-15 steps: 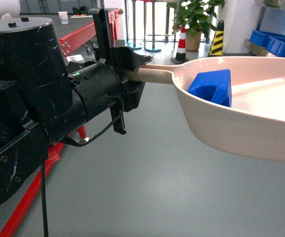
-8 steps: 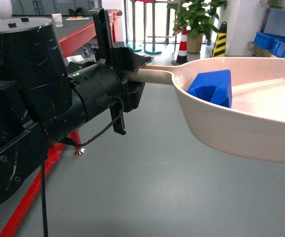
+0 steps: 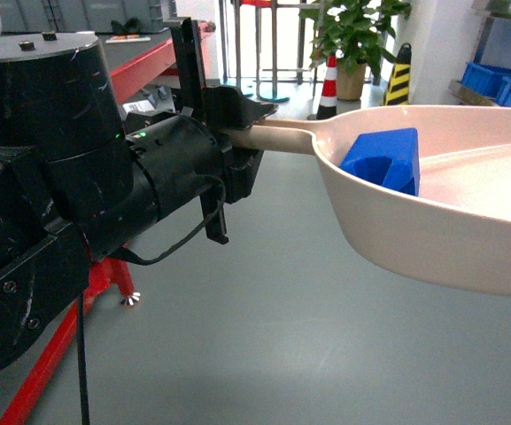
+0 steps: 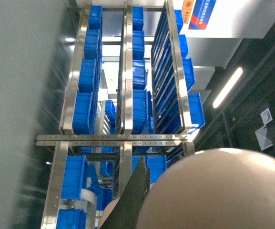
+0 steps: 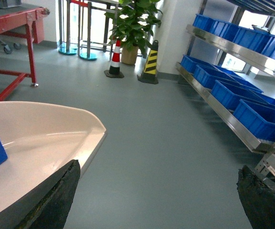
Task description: Place part in tray to right shelf
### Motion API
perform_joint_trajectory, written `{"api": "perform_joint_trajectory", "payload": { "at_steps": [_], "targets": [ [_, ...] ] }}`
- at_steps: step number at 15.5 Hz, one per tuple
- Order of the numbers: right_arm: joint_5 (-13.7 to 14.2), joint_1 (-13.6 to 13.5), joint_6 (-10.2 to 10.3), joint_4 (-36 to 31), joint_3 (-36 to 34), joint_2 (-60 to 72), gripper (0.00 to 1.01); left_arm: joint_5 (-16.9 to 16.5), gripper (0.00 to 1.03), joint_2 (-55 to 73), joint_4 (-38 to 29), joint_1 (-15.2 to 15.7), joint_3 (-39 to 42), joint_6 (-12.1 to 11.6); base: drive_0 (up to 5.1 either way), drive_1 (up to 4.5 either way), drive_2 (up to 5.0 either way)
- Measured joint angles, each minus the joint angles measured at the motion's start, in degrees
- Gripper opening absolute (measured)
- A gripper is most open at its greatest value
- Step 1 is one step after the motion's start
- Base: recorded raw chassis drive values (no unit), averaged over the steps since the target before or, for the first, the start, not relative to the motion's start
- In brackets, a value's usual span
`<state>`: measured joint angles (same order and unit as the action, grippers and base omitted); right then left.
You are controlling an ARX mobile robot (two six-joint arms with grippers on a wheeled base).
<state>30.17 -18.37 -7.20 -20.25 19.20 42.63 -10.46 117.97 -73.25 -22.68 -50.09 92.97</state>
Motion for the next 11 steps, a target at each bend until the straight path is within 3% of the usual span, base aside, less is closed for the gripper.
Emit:
{"api": "perform_joint_trajectory", "payload": {
  "at_steps": [11],
  "targets": [
    [-0.02, 0.00, 0.00, -0.04, 0.00, -0.04, 0.98, 0.11, 0.13, 0.02, -0.15, 0.11, 0.00, 0.02, -0.1, 3.93, -4.2]
  ]
}}
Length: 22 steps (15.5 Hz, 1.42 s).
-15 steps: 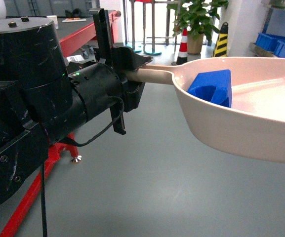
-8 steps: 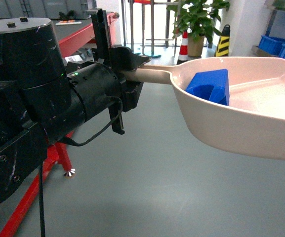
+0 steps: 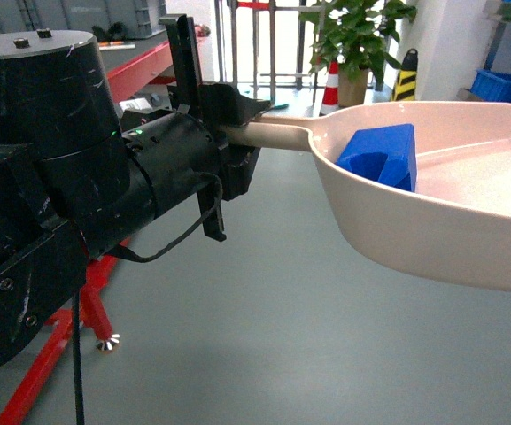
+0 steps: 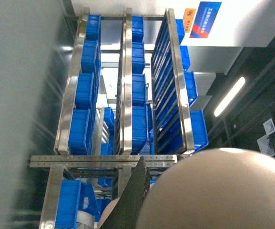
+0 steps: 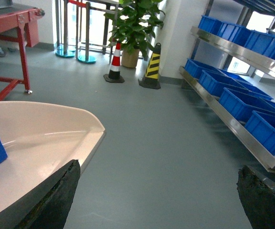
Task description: Place part in tray to right shelf
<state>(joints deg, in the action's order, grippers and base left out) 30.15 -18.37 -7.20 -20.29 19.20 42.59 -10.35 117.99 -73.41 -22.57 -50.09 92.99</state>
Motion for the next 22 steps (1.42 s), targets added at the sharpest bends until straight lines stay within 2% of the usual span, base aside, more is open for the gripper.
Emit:
{"api": "perform_joint_trajectory", "payload": {
  "at_steps": [6, 13, 22],
  "targets": [
    [-0.13, -0.02, 0.00, 0.13, 0.00, 0.35, 0.98, 0.63, 0.13, 0.00, 0.42, 0.79, 0.00, -0.04, -0.1, 3.93, -4.2],
    [-0.07, 0.00, 0.00, 0.09, 0.00, 0.04, 0.98, -0.07, 0.13, 0.00, 0.07, -0.17, -0.04, 0.00, -0.1, 3.93, -4.2],
    [-0.09, 0.00, 0.00, 0.11, 0.00, 0.04, 0.98, 0.04, 0.13, 0.00, 0.13, -0.11, -0.04, -0.02, -1.6, -1.55, -1.6]
  ]
}}
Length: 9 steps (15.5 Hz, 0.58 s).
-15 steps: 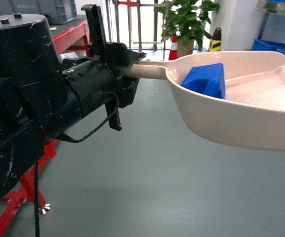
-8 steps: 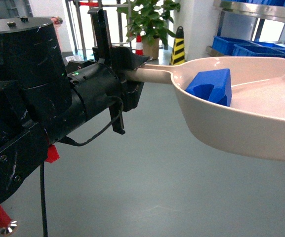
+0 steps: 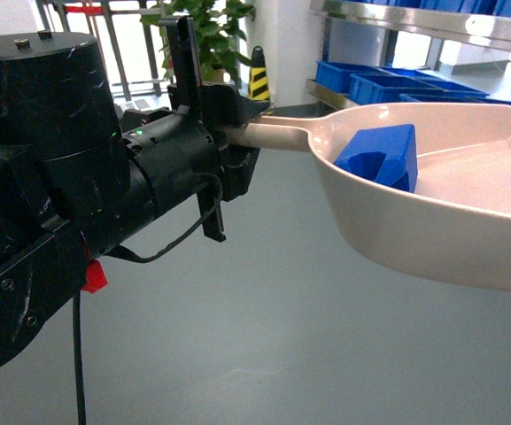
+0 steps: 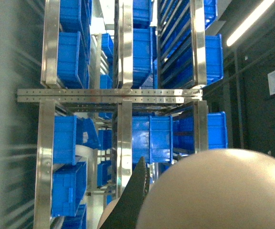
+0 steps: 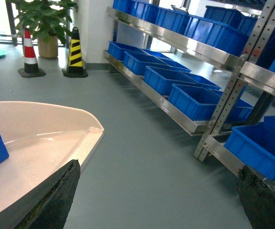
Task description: Place part in tray to right shelf
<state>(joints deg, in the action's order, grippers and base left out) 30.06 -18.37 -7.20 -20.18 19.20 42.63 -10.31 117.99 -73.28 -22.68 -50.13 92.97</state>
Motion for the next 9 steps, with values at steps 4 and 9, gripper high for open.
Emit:
{"api": "perform_joint_trajectory", "payload": {
  "at_steps": [4, 9],
  "targets": [
    [0.00, 0.00, 0.00, -0.02, 0.00, 0.00, 0.98, 0.02, 0.13, 0.00, -0.04, 0.02, 0.00, 0.02, -1.5, -1.55, -1.5],
    [0.00, 0.00, 0.00, 0.00, 0.00, 0.02, 0.98, -0.02, 0.13, 0.00, -0.04, 0.00, 0.00, 0.02, -1.5, -1.55, -1.5]
  ]
}}
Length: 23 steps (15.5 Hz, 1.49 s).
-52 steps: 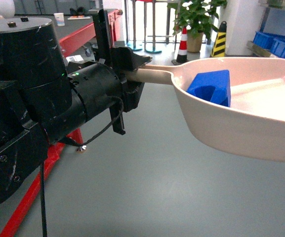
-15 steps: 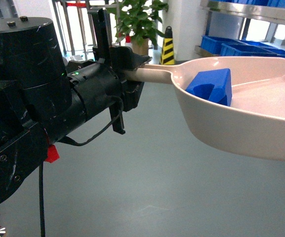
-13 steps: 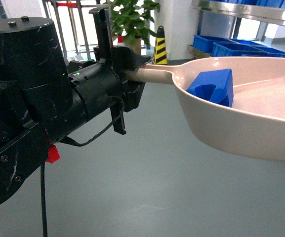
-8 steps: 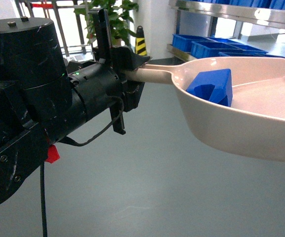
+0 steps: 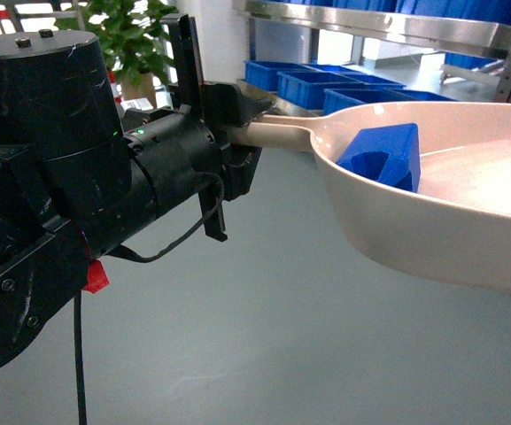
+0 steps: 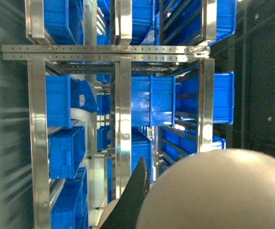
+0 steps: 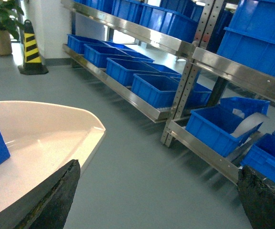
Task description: Place part in tray to right shelf
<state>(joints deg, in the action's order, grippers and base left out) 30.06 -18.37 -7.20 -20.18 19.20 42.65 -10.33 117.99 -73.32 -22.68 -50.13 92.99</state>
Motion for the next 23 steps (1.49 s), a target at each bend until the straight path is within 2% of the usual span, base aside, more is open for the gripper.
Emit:
{"api": "perform_joint_trajectory", "payload": {
  "at_steps": [23],
  "targets": [
    [0.00, 0.00, 0.00, -0.02, 0.00, -0.02, 0.98, 0.11, 0.13, 0.00, 0.02, 0.17, 0.00, -0.02, -1.6, -1.59, -1.6]
  ]
}}
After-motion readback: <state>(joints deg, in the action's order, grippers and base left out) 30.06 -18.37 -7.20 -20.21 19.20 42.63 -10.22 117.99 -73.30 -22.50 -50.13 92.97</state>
